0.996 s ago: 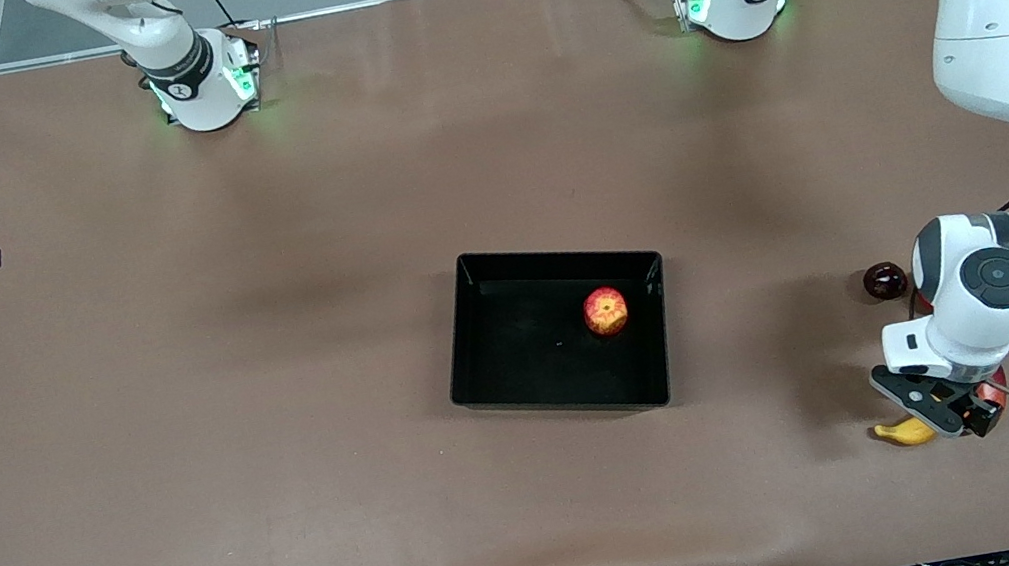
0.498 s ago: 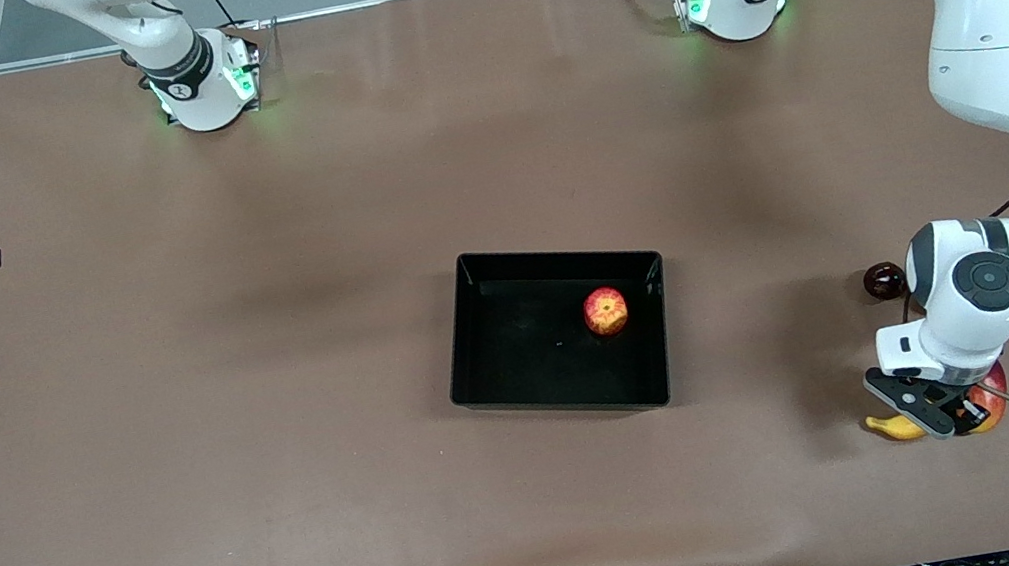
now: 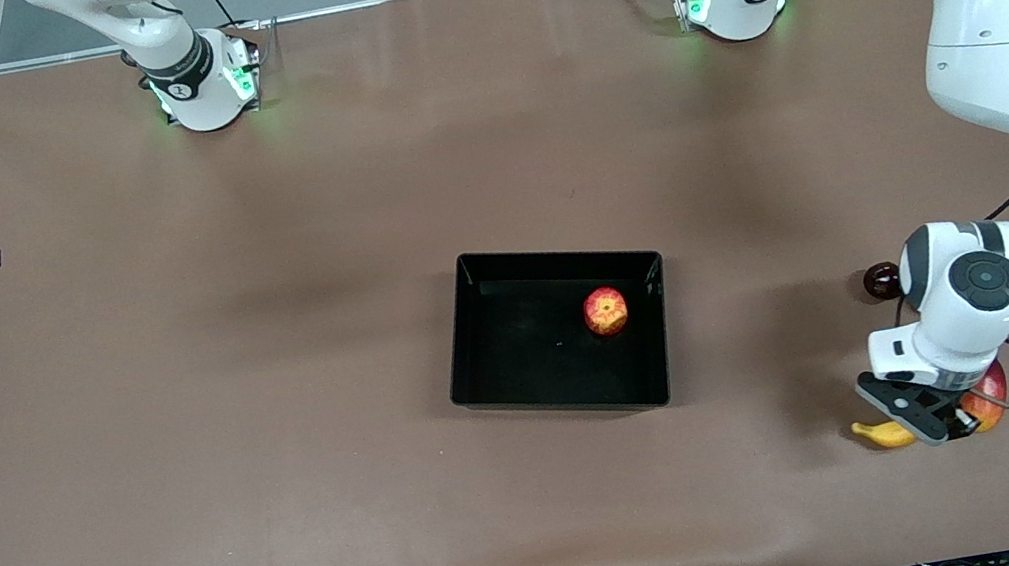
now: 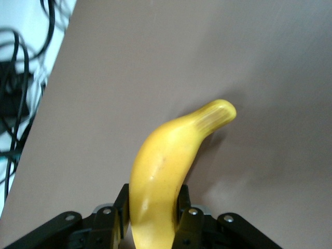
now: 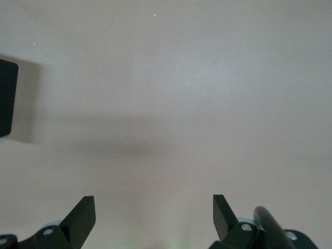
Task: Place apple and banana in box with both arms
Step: 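Grasp the banana at its middle with the left gripper and lift, then carry the banana over the black tray with the left gripper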
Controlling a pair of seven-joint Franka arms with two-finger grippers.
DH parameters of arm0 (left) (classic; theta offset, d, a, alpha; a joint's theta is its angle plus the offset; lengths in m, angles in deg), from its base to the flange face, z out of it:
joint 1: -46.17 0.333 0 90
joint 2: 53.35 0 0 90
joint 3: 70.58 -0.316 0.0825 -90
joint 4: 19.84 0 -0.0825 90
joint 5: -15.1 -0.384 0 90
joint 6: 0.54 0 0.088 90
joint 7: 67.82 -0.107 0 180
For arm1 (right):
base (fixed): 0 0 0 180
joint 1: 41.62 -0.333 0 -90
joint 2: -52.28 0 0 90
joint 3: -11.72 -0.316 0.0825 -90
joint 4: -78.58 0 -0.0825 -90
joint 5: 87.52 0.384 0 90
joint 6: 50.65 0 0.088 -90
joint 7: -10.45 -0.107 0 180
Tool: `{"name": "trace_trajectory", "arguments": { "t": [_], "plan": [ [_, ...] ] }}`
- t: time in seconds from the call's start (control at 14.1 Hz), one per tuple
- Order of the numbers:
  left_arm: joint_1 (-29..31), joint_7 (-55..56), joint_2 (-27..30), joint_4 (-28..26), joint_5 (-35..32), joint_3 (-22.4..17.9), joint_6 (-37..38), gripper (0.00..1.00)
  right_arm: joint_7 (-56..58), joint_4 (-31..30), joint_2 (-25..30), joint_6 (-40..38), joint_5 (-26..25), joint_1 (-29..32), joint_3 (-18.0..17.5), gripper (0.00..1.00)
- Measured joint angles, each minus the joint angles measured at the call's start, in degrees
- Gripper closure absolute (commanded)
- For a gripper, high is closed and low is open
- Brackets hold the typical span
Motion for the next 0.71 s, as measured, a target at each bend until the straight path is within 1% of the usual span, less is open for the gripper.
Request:
{"name": "trace_trajectory", "arguments": {
  "t": [0.14,0.28,0.5,0.71],
  "plan": [
    [-0.31,1.15,1.89,0.41,5.47,3.09,5.45,1.00,0.00,0.00,0.00,0.00,0.00,0.00,0.02,0.00],
    [-1.16,6.01,4.92,0.74,8.32,5.03,11.84,1.00,0.00,0.00,0.00,0.00,0.00,0.00,0.03,0.00],
    [-4.29,18.43,9.13,0.76,8.71,6.84,18.73,1.00,-0.01,0.00,0.00,0.00,0.00,0.02,0.08,0.00],
    [-10.83,32.52,10.54,0.62,8.77,7.15,21.15,1.00,-0.01,0.00,0.00,0.01,0.00,0.08,0.24,0.00]
  ]
}}
